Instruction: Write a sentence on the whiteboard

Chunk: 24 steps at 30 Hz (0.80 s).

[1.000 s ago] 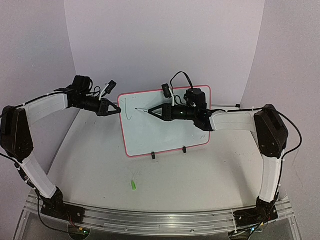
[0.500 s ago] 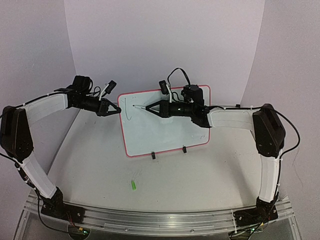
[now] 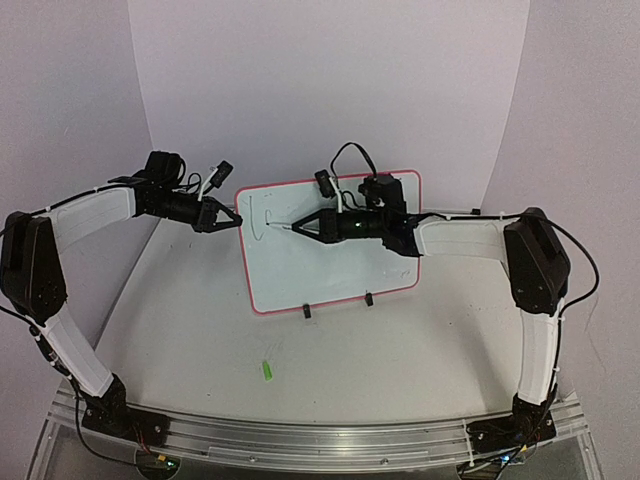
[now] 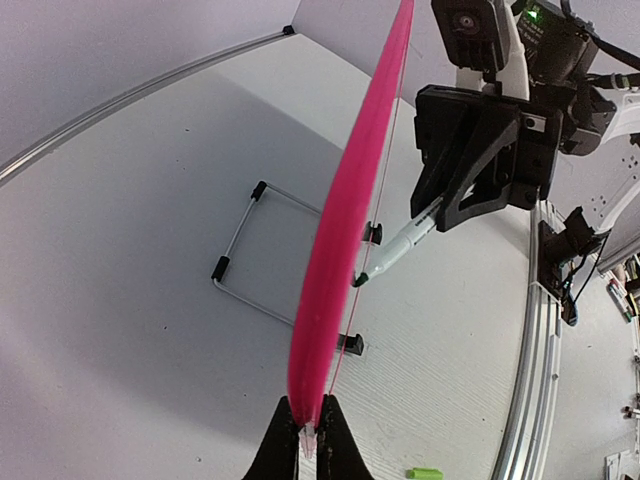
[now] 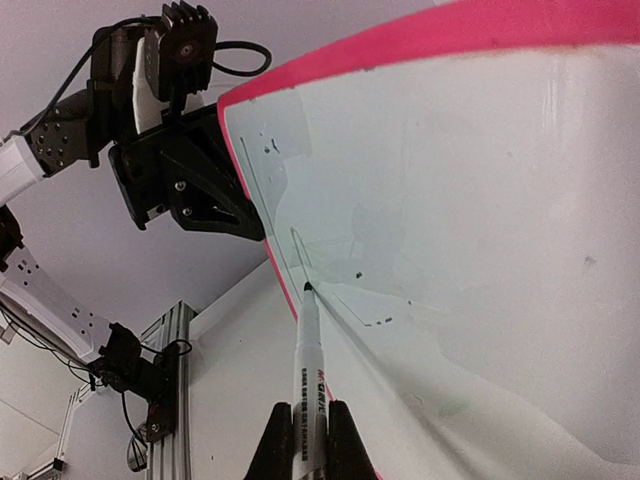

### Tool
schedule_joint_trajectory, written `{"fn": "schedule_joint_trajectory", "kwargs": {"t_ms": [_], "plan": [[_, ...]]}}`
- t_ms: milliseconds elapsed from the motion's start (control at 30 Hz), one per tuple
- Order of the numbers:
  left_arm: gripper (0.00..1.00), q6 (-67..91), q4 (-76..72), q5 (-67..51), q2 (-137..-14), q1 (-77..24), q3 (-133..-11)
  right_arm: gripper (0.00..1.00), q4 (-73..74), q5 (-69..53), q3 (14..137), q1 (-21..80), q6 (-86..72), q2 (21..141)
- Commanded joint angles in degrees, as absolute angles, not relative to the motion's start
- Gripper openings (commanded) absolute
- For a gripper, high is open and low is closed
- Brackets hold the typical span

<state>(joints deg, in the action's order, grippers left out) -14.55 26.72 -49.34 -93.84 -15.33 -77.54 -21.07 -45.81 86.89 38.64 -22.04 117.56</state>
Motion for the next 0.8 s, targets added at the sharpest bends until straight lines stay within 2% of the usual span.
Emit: {"fn": "schedule_joint_trajectory", "kwargs": {"t_ms": [0,767], "plan": [[0.0,-14.8,28.5,-49.3,-94.3,-15.6,-78.1,0.0,-19.0,-42.9,86.2,38.3,-20.2,117.2],[0.0,-14.8,28.6,-49.3,-94.0,-15.6,-78.2,0.0,-17.2,-40.1,87.4,38.3,-18.4,112.8]]}}
